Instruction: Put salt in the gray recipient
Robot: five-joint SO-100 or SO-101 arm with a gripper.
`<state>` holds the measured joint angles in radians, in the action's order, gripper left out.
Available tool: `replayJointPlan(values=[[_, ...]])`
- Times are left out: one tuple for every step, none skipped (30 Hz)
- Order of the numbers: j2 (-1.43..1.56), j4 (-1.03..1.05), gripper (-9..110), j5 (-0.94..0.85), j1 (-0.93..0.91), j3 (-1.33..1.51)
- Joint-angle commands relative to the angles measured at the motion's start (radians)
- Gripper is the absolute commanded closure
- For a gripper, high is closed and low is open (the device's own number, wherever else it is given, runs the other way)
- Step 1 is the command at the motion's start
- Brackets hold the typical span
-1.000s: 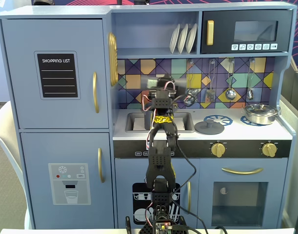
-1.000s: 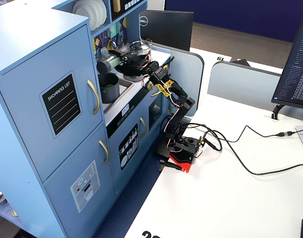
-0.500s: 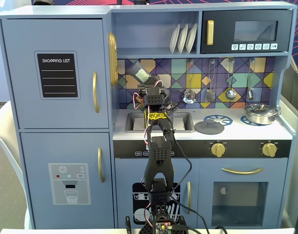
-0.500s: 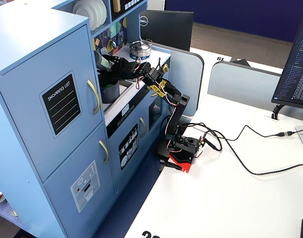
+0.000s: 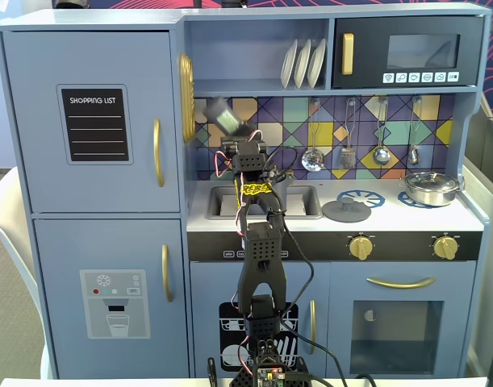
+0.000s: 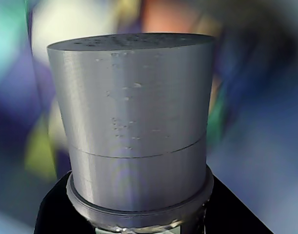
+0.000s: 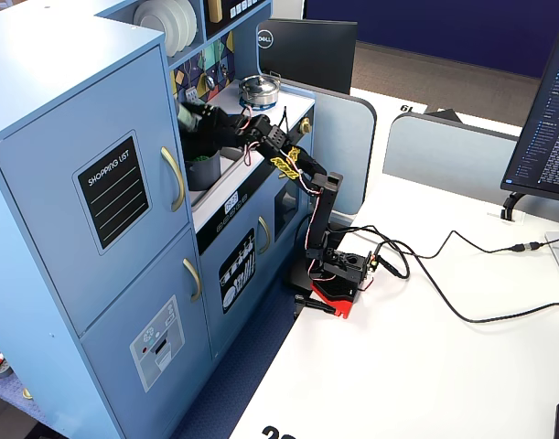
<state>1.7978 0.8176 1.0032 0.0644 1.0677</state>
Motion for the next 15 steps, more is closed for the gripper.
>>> replayJointPlan(values=[[-0.015,0.167,101,-0.009,-0.031,-0.146],[-0.038,0.262,101,0.002,-0.038,-0.186],[-0.051,0.325,101,0.009,-0.044,-0.199],[-0.051,0.353,101,0.011,-0.044,-0.189],[-0.051,0.354,101,0.009,-0.032,-0.172],[-0.048,0.331,101,0.006,-0.018,-0.160],[-0.043,0.282,101,0.000,-0.003,-0.147],[-0.040,0.213,101,-0.005,0.008,-0.133],[-0.038,0.138,101,-0.011,0.017,-0.126],[-0.038,0.061,101,-0.021,0.026,-0.120],[-0.040,-0.008,101,-0.034,0.034,-0.117],[-0.041,-0.060,101,-0.043,0.037,-0.117],[-0.044,-0.087,101,-0.052,0.037,-0.126],[-0.052,-0.081,101,-0.061,0.032,-0.143],[-0.063,-0.035,101,-0.063,0.020,-0.169]])
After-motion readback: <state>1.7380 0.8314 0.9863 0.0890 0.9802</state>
